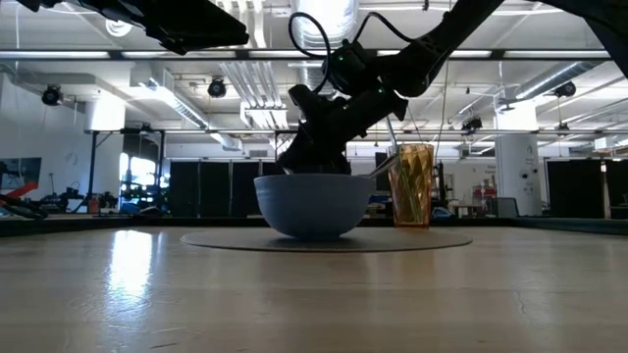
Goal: Pick & Place Utensil
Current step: Put the fork into the bowl
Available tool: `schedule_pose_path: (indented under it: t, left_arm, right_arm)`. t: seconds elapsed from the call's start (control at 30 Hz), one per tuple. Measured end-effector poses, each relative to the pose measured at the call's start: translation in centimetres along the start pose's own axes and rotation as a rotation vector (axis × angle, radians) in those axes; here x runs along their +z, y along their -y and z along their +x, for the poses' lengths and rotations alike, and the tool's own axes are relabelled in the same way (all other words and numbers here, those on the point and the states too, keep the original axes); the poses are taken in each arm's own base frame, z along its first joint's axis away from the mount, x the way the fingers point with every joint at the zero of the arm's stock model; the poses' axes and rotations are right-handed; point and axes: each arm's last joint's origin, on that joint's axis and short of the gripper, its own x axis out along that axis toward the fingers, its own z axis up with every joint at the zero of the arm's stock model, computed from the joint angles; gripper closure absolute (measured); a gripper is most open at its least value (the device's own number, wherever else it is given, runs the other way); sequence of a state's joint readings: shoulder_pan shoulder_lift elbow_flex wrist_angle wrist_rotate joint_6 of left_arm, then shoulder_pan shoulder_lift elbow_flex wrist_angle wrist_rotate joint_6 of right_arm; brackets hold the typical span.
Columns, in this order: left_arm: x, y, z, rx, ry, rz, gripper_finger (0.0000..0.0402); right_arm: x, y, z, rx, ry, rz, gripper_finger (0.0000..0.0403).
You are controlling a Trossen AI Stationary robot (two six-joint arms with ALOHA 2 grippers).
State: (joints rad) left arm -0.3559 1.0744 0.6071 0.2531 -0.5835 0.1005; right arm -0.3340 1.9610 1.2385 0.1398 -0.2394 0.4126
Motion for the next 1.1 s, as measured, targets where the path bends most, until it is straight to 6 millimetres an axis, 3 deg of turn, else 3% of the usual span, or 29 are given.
schedule_pose_path:
  t: [0.43,1.1]
  left_arm:
    - [0.00,-0.01,0.01,0.001,0.000,0.000,0.0213]
    - [0.00,-0.01,0.01,0.001,0.000,0.000,0.0213]
  right_arm:
    - [-0.09,0.05,0.00,-0.007,-0.007,0.002,0.0388]
    - [-0.22,0.06,-0.15,-0.016,-0.021,0.004,0.0305]
